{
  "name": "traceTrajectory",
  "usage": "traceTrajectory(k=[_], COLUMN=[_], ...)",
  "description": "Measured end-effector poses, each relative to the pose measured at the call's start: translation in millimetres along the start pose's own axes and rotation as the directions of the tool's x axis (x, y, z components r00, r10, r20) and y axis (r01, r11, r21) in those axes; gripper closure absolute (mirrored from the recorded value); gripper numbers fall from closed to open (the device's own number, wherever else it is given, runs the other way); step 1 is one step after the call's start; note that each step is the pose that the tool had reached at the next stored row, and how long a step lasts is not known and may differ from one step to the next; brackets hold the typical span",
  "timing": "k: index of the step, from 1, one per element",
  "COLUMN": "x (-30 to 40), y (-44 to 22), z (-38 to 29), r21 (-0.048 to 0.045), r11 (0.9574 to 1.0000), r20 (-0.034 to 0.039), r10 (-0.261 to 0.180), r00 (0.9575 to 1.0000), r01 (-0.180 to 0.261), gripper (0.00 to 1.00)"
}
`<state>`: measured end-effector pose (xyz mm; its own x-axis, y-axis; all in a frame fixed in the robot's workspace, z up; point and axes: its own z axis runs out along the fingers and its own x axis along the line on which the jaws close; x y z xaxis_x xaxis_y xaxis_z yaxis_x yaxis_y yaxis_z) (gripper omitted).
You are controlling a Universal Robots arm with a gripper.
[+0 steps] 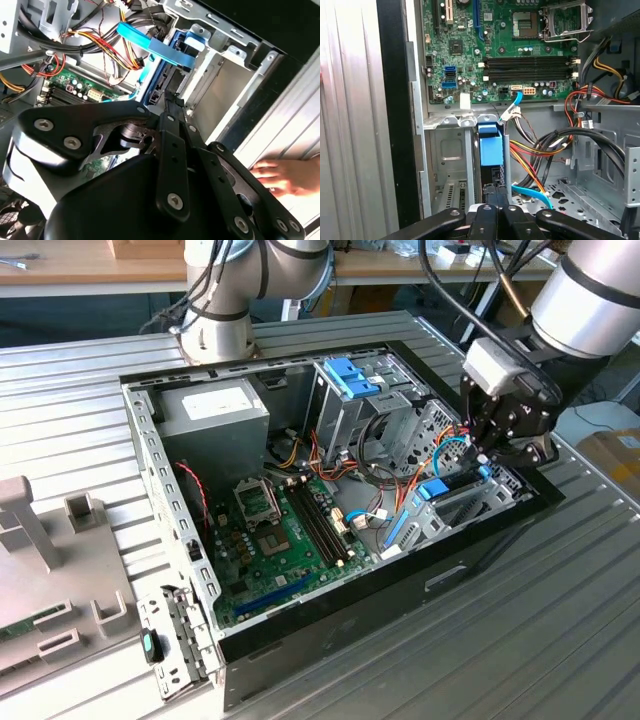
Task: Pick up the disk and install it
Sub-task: 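Insert the disk into the insertion slot, then insert the first disk wire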
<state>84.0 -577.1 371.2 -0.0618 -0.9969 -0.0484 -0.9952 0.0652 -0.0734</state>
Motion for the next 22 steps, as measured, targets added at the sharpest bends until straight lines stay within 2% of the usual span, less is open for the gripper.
traceTrajectory(k=[1,3,8,9,22], x=[-0.1,-0.6,-1.2,-1.4,-1.5], y=[-0.2,-0.9,-1.9,-2.2,-2.7], z=[-2.2,-12.4,-25.5,-29.8,-29.9], r21=[0.001,0.0043,0.0082,0.0098,0.0101], r11=[1.0,1.0,0.9999,0.9998,0.9998], r20=[0.0001,-0.0002,-0.0005,-0.0005,-0.001], r10=[0.001,0.005,0.012,0.016,0.02], r00=[1.0,1.0,0.9999,0.9999,0.9998], r01=[-0.001,-0.005,-0.012,-0.016,-0.02], gripper=[0.89,0.89,0.89,0.89,0.89])
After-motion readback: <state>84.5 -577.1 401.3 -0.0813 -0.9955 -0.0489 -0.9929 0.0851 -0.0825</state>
